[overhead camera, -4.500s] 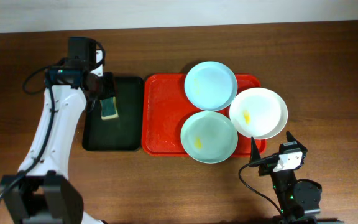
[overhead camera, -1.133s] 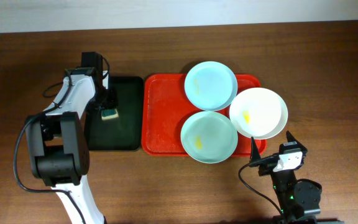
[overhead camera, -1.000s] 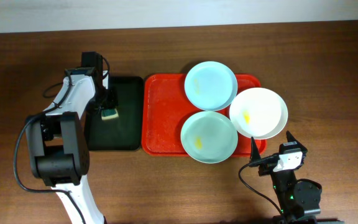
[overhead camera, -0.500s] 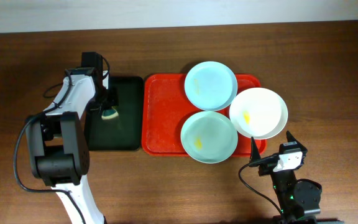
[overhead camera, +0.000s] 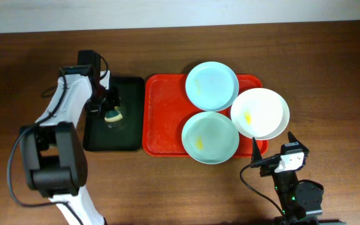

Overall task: Clean dirty plates on tray and stack at the side
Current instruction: 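Lift the sponge slightly with the left gripper above the tray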

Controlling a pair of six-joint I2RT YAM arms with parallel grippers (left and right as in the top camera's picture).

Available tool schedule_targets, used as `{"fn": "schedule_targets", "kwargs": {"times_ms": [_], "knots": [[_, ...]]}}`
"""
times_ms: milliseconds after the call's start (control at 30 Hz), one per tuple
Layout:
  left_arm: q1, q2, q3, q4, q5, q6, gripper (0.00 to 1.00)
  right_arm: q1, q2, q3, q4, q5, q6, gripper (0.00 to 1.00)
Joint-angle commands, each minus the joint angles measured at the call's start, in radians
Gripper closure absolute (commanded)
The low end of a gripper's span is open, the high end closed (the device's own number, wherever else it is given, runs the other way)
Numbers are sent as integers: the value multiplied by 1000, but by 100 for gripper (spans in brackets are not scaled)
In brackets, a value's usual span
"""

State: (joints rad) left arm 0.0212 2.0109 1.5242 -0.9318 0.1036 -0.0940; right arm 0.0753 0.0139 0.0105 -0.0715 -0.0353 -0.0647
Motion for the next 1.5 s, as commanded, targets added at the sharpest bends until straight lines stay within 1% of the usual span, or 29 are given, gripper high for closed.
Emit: {"fn": "schedule_targets", "kwargs": {"times_ms": [0,200,533,1267,1300,1333,1467], "knots": [[5,-71,17,-11,39,17,100,2,-5,-5,-4,-13,-6,2],[5,-47,14,42,39,61,100,2,-5,-5,-4,-13,-6,2],[-17,61,14,52,39,62,100,2,-5,-5,-4,-13,-6,1],[-20,61,14,67,32,65,100,2,-5,-5,-4,-13,-6,2],[-20,61,14,67,32,65,100,2,-5,-5,14,-13,-6,2],[-20,61,14,67,32,65,100,2,-5,-5,25,-24,-6,2],[-20,61,14,67,32,65,100,2,-5,-5,29,-220,-6,2]]}}
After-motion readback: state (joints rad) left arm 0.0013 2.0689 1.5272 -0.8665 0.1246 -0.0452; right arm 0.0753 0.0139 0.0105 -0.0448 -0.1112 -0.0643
